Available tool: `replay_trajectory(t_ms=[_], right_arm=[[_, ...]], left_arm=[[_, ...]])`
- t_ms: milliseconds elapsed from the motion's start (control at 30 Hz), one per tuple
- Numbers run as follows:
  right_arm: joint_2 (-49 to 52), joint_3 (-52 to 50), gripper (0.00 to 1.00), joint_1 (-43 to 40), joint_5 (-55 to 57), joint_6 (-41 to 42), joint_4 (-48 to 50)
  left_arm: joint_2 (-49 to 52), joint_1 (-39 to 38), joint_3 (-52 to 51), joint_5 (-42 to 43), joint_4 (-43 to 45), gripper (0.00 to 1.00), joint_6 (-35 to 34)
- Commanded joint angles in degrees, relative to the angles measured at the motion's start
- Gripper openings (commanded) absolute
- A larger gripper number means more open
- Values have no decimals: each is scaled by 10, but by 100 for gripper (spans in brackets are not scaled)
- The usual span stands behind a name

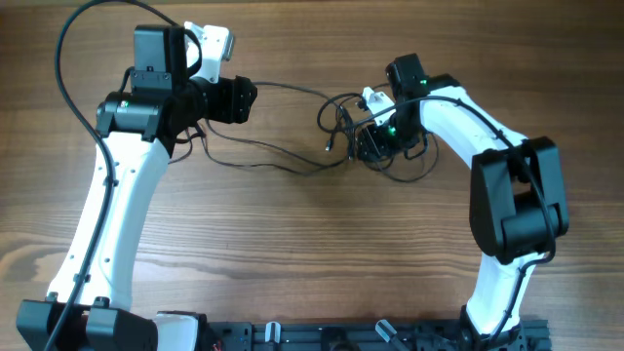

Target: Untangle cables

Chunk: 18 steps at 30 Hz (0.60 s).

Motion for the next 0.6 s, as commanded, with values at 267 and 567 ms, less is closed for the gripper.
replay_trajectory(t_ms=[267,567], right_arm=[[15,-15,60,1,-1,17,16],[15,-15,59,1,2,32,16]], left_arm=[[-12,-1,10,-5,-1,75,-6],[-16,-2,10,-1,-3,76,-5]])
